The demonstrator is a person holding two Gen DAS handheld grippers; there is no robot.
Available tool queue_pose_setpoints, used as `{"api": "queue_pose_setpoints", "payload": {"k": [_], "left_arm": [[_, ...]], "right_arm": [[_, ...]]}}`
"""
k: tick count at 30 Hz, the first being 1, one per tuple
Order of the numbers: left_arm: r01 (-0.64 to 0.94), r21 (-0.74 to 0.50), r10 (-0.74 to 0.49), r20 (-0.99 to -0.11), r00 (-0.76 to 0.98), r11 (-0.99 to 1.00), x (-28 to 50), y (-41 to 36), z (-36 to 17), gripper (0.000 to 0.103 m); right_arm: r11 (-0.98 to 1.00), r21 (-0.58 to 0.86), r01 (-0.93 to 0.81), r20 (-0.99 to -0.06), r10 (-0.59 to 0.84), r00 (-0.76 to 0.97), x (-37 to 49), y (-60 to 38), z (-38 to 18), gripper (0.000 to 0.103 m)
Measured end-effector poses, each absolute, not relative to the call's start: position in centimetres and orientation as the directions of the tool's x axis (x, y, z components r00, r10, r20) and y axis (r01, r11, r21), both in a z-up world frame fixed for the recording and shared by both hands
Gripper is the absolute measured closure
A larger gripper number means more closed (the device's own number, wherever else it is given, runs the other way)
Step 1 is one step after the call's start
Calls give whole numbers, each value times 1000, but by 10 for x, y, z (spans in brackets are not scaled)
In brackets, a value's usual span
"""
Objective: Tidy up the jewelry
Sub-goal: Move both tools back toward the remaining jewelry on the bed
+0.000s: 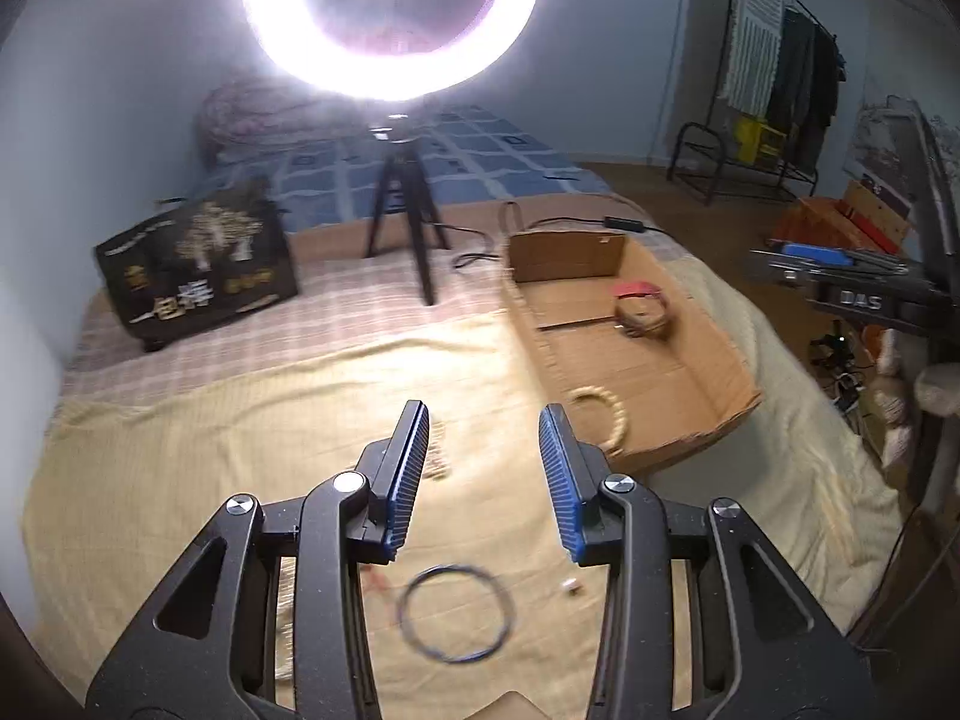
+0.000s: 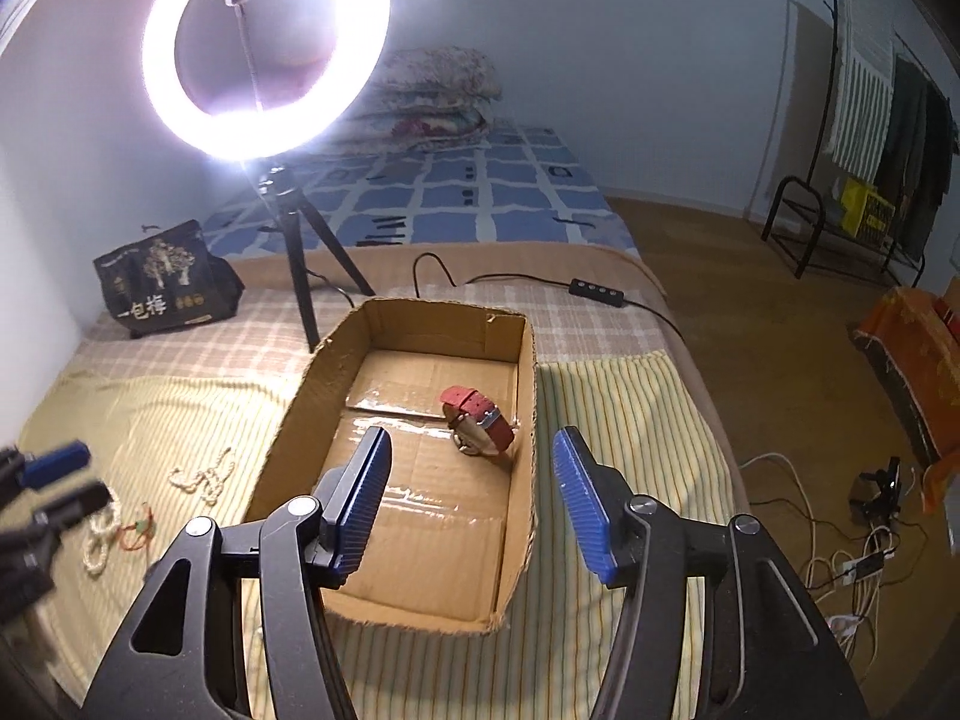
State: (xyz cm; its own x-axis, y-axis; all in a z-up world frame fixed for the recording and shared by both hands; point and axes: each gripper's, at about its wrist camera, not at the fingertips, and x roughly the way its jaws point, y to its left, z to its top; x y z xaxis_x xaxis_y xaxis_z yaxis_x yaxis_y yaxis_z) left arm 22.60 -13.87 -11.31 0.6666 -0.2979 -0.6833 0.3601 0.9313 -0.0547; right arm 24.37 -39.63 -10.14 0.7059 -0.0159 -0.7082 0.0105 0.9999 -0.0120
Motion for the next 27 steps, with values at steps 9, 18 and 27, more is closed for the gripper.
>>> {"api": "queue_pose_setpoints", "payload": {"k": [9, 18, 27], "left_arm": [[251, -56, -220, -686, 694, 966, 204, -47, -116, 65], [103, -61, -114, -741, 661, 993, 187, 35, -142, 65], [84, -180, -195, -790, 581, 980, 181, 53, -176, 65]], "right_arm": [[999, 13, -52, -662, 48, 748, 207, -374, -95, 39], [985, -26, -173, -744, 96, 661, 196, -323, -115, 33], [946, 10, -323, -812, 196, 549, 192, -269, -152, 33]]}}
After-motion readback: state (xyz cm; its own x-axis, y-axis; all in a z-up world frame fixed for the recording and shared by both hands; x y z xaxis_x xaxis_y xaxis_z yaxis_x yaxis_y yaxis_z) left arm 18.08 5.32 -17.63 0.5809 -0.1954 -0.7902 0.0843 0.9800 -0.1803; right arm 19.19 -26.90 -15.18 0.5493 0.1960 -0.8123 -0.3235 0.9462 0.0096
